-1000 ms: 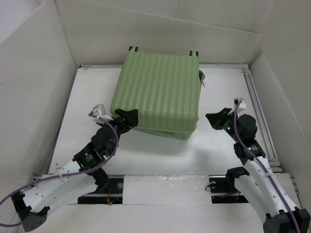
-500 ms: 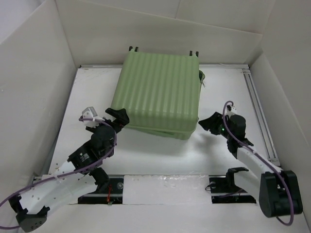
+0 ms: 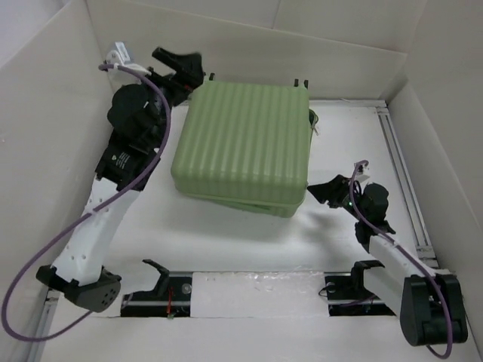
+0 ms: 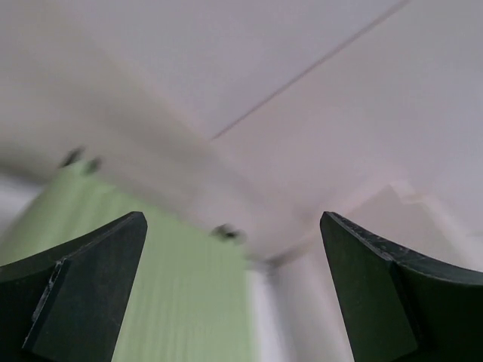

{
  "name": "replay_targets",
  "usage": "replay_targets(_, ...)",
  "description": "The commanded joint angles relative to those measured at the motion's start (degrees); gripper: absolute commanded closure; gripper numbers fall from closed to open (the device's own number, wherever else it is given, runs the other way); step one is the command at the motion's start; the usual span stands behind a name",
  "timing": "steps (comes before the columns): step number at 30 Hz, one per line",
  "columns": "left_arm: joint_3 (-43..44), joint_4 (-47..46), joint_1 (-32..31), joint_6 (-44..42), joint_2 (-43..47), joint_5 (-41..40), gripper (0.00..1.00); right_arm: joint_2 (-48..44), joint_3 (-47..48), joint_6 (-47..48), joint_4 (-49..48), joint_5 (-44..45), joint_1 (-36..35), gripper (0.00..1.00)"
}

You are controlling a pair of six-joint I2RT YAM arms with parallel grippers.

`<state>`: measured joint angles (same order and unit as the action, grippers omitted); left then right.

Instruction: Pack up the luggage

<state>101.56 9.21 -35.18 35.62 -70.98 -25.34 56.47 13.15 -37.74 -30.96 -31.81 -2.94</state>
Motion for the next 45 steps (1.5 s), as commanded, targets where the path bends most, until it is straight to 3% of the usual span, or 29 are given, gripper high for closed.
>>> replay_targets(1,-18.61,3.18,11.89,4.29,4.36,17.78,0.01,-6.27,2.23,2.49,4.68,0.79,0.57,0.36)
replay_targets(3,-30.57,-0.77,13.99,7.52,17.06,12.27,0.01,-8.21,2.23,2.49,5.91,1.84,0.57,0.32)
replay_targets(5,-45.65,-3.48,17.66,9.81,28.63,13.29,0.01,-8.74,1.53,2.49,4.35,1.84,0.57,0.30)
replay_targets(9,-55.40,3.60,22.24,10.70,31.52,13.48,0.01,-5.59,1.53,1.96,2.76,0.18,0.57,0.33)
replay_targets(14,-65.07,2.21,27.26,12.72,38.01,16.02,0.04,-5.05,1.53,1.44,2.13,-0.36,1.09,0.34)
replay_targets(18,-68.94,3.88,28.32,12.20,37.93,19.62,0.31,-3.83,1.53,1.44,1.34,-1.23,1.09,0.40)
replay_targets(22,-79.56,-0.85,28.32,15.18,39.07,22.70,0.42,0.73,1.53,-0.84,-6.29,-4.74,1.09,0.45)
replay_targets(28,-86.34,-4.10,28.32,14.84,45.14,21.92,0.45,6.01,1.53,-2.07,-12.28,-5.89,1.09,0.50)
replay_targets(31,-89.25,-12.62,36.11,14.22,43.47,31.20,0.47,7.95,1.53,-2.08,-12.28,-5.89,1.09,0.50)
replay_targets(33,-90.91,-17.01,44.45,13.52,43.56,43.55,0.48,7.96,1.53,-1.38,-12.28,-5.89,1.09,0.50)
replay_targets(35,-91.53,-19.56,44.50,12.46,42.68,47.55,0.52,7.96,0.92,-0.76,-11.49,-4.75,1.09,0.50)
replay_targets(36,-94.67,-26.46,44.50,15.33,43.20,50.19,0.52,7.96,0.92,-0.15,-11.49,-4.05,1.09,0.50)
replay_targets(39,-95.32,-34.06,43.89,19.04,42.59,56.09,0.52,10.58,1.79,-0.14,-11.49,-4.05,1.09,0.50)
replay_targets(45,-85.74,-36.11,43.26,17.65,39.35,56.72,0.47,17.88,3.73,-1.90,-22.72,-9.57,1.09,0.50)
